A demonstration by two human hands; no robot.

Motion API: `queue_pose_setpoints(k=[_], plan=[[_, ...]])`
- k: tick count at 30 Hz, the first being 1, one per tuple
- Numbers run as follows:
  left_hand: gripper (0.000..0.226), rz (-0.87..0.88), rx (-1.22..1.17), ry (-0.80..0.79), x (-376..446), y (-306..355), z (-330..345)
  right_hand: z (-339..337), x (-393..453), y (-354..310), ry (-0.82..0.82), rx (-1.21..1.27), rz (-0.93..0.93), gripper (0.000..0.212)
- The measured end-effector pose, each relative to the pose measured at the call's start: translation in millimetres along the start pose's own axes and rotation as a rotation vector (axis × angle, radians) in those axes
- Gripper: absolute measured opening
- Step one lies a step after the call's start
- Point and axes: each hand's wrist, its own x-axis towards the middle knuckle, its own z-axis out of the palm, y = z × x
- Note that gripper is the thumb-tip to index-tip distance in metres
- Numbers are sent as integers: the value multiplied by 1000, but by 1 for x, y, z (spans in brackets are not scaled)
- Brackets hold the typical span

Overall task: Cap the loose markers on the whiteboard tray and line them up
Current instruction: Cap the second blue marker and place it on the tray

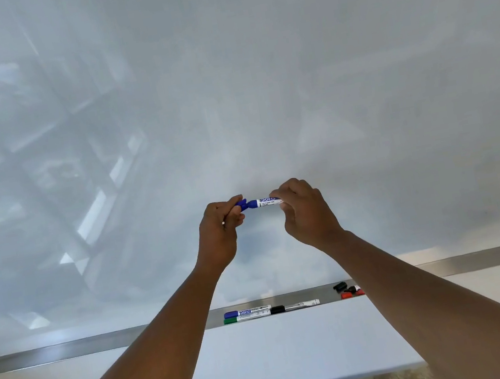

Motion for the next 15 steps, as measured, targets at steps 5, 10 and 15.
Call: queue_pose_setpoints(k=[5, 10, 15], plan=[[24, -143, -290, 52, 9, 12, -6, -5, 7, -1, 50, 57, -23, 35], [23, -193, -347, 63, 13, 11, -9, -7, 10, -2, 53, 65, -36, 35], [23, -221, -370, 43, 14, 12, -8, -5, 10, -1, 30, 70, -39, 33]])
